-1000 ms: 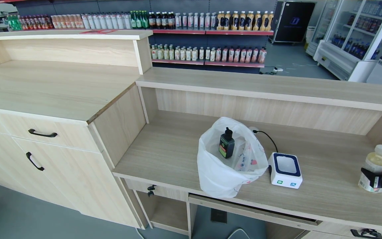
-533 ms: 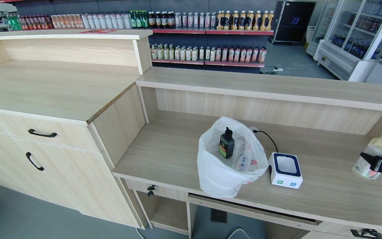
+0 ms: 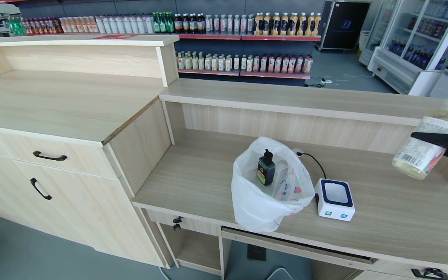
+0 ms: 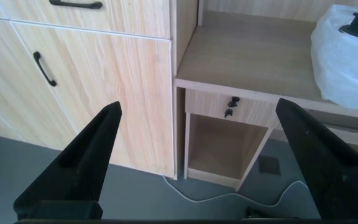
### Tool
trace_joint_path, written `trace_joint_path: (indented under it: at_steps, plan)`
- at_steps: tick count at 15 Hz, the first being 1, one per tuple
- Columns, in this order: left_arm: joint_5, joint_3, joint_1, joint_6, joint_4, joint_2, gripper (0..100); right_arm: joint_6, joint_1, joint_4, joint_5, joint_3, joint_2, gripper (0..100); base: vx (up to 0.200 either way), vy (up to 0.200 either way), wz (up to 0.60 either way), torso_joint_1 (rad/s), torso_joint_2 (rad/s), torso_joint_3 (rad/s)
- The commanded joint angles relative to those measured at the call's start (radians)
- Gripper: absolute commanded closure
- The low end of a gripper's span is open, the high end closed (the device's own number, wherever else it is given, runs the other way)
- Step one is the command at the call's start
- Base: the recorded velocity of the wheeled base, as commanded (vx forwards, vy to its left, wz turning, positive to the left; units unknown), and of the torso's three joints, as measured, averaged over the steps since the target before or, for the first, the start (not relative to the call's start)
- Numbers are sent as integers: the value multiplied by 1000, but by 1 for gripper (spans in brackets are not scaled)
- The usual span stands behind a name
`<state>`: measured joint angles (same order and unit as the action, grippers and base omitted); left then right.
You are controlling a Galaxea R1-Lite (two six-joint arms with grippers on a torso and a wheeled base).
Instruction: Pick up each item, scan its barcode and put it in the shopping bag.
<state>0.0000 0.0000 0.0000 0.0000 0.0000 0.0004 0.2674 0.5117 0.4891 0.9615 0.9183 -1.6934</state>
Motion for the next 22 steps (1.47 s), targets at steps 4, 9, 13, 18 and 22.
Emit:
trace_joint_path:
  at_steps: [4,9,13,18,22]
  plan:
    - [0,0,0,0,0,0,0,115,-228,-50,132,4,287,100,0,0,0,0,0,0]
    - [0,0,0,0,0,0,0,113,-381,-72,132,-114,411,100,0,0,0,0,0,0]
    - [0,0,0,0,0,0,0,113,-478,-132,132,-114,460,100,0,0,0,0,0,0]
    - [0,0,0,0,0,0,0,108,-590,-225,132,-128,560,100,0,0,0,0,0,0]
    - [0,0,0,0,0,0,0,105,-654,-291,131,-136,617,100,0,0,0,0,0,0]
